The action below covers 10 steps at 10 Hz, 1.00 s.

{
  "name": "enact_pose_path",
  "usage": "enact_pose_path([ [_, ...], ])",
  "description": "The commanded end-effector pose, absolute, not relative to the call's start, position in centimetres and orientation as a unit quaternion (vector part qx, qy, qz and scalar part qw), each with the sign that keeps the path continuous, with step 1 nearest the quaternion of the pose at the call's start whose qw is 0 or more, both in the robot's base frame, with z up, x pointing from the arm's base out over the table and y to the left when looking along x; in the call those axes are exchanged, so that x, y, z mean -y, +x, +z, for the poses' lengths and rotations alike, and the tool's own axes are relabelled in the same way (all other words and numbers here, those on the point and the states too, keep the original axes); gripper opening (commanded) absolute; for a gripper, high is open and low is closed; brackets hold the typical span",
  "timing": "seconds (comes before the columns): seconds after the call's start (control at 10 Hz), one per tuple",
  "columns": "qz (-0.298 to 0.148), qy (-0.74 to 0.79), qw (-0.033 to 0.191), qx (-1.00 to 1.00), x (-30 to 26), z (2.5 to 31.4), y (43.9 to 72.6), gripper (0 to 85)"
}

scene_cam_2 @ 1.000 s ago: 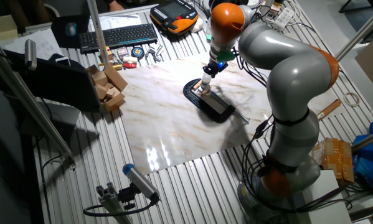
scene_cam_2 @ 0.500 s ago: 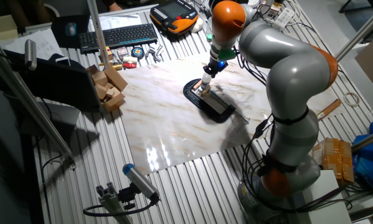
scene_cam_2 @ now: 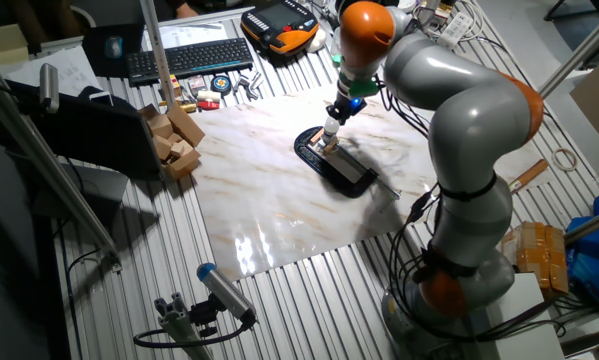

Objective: Take out the light bulb by rotating it

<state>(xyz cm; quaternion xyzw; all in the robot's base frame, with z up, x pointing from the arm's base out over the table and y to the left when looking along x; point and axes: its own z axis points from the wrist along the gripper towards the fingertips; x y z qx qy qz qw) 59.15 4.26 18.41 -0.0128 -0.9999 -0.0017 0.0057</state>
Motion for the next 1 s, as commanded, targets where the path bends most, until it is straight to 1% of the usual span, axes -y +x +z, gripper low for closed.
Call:
enact_pose_path([
  [0.0, 0.0, -0.012, 0.006, 1.0, -4.2, 18.2, 59.8, 0.0],
  [0.4, 0.006, -0.008, 0.006, 1.0, -4.1, 17.8, 61.8, 0.0],
  [0.7, 0.006, -0.007, 0.003, 1.0, -4.2, 16.9, 62.3, 0.0],
  [0.9, 0.007, -0.008, 0.005, 1.0, -4.4, 17.0, 62.5, 0.0],
])
